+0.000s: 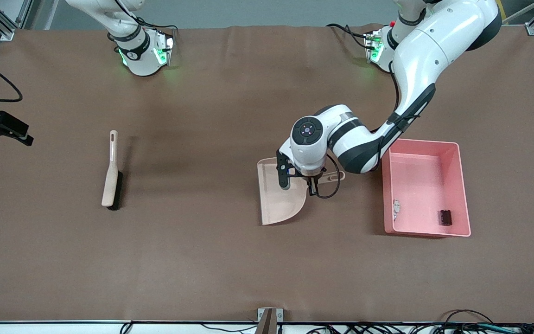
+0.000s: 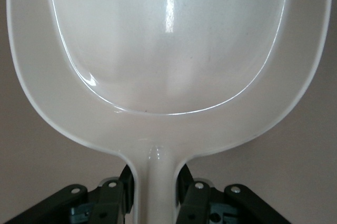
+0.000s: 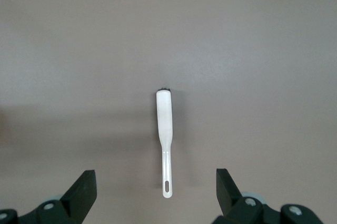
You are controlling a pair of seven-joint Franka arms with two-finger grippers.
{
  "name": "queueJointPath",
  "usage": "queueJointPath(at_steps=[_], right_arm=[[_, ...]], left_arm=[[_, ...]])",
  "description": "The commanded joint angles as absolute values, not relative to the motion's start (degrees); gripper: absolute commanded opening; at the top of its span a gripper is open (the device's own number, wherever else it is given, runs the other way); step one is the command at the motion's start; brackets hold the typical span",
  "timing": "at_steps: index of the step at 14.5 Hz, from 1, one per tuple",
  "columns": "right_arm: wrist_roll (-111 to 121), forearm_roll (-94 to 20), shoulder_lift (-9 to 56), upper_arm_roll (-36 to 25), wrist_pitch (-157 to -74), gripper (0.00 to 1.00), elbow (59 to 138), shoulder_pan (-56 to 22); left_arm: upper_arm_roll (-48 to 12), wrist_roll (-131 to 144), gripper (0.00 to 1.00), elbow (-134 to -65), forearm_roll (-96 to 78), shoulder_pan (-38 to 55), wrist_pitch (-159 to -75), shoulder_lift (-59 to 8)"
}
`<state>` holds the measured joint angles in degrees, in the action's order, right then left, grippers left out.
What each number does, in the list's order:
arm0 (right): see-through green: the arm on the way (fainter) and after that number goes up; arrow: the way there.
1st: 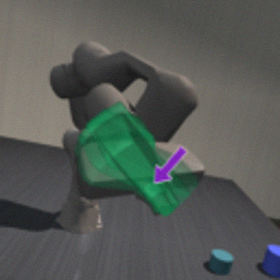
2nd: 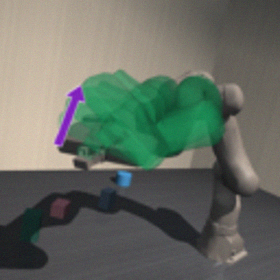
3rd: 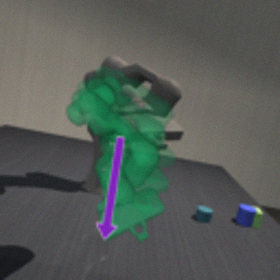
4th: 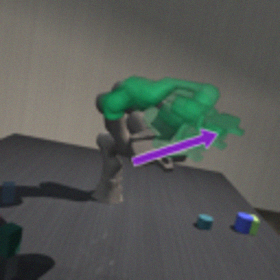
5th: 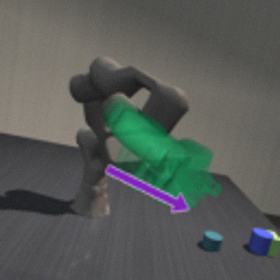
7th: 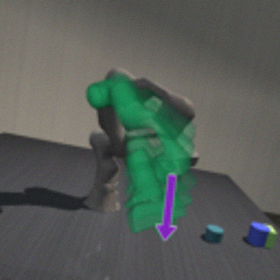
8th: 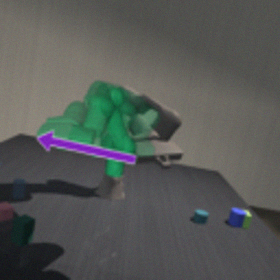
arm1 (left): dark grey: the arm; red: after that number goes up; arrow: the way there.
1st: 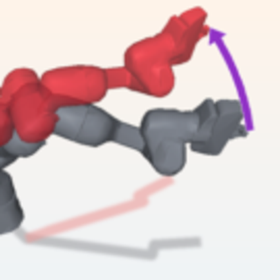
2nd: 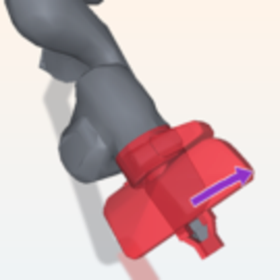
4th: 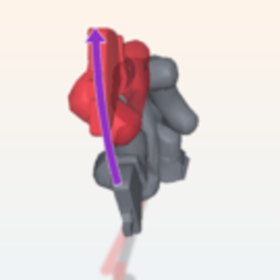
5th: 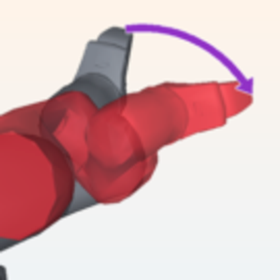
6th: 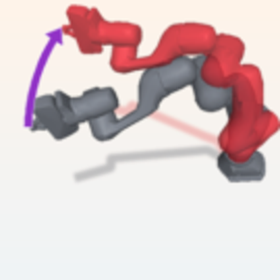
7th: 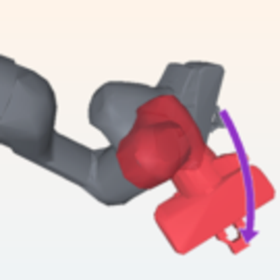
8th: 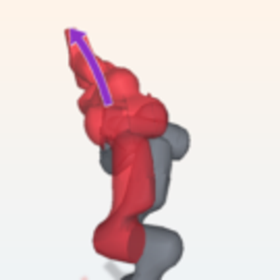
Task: Clean e-waste and dump in bin
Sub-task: 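Lower the dustpan onto the table beside the bin with the left gripper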
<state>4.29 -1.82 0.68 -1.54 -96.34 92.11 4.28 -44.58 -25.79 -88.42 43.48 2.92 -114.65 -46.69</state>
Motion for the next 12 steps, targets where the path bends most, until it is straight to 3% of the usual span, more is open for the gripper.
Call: queueJointPath(at_steps=[1,12], right_arm=[[7.4,-2.7,-0.1,-0.9,-95.4,1.00,91.7,4.3],[9.1,-1.5,-0.5,-3.1,-94.8,1.00,91.2,4.0]], left_arm=[[-43.9,-25.9,0.00,-91.3,42.5,2.6,-116.1,-45.1],[-41.6,-31.3,0.01,-99.1,44.0,0.2,-120.3,-42.1]])
